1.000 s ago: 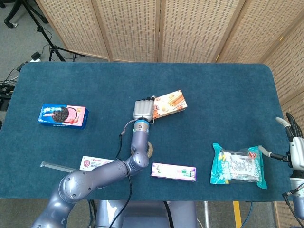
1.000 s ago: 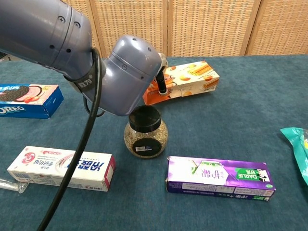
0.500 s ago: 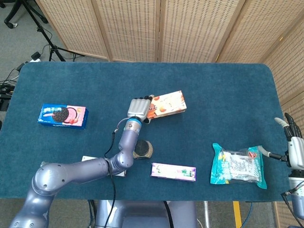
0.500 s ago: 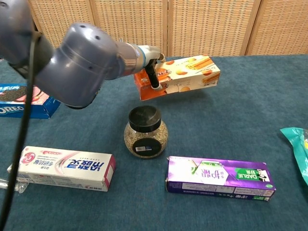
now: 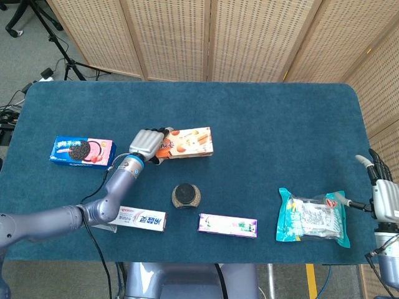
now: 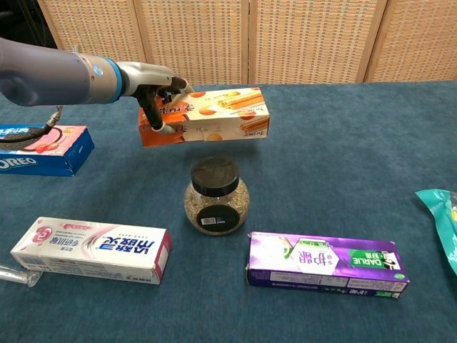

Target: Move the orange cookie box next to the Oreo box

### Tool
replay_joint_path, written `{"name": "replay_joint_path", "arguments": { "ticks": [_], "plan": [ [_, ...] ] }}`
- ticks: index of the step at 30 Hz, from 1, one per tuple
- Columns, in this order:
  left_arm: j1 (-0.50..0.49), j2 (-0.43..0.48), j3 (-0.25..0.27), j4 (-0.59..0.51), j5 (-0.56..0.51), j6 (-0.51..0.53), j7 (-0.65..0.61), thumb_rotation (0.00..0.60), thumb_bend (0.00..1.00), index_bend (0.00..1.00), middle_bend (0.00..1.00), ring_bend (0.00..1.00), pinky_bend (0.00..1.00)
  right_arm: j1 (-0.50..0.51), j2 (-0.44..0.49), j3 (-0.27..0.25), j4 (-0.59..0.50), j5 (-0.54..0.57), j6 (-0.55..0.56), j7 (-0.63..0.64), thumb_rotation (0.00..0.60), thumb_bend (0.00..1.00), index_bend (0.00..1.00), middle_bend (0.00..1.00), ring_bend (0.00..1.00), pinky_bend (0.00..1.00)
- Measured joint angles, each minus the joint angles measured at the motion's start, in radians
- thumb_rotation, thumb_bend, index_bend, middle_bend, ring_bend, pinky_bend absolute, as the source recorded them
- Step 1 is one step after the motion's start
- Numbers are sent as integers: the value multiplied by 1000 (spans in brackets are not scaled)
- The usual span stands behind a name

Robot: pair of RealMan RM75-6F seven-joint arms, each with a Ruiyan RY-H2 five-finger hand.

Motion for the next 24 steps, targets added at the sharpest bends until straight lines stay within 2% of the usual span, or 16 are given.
{"name": "replay_joint_path", "arguments": {
  "ticks": [13,17,24],
  "plan": [
    [110,45,36,72,451,-134,-308,600,587,565,303,280,286,4,-12,3,-5,5,-3,-44,600,2,159,0,0,62],
    [135,49,50,91,521,-141,-371,600,586,564,303,280,287,5,-13,2,-3,5,-6,-44,600,1,159,0,0,62],
    [172,60,78,94,576,-140,-451,600,584,566,303,280,287,8,-18,3,5,8,-16,-38,600,1,158,0,0,62]
  ]
}}
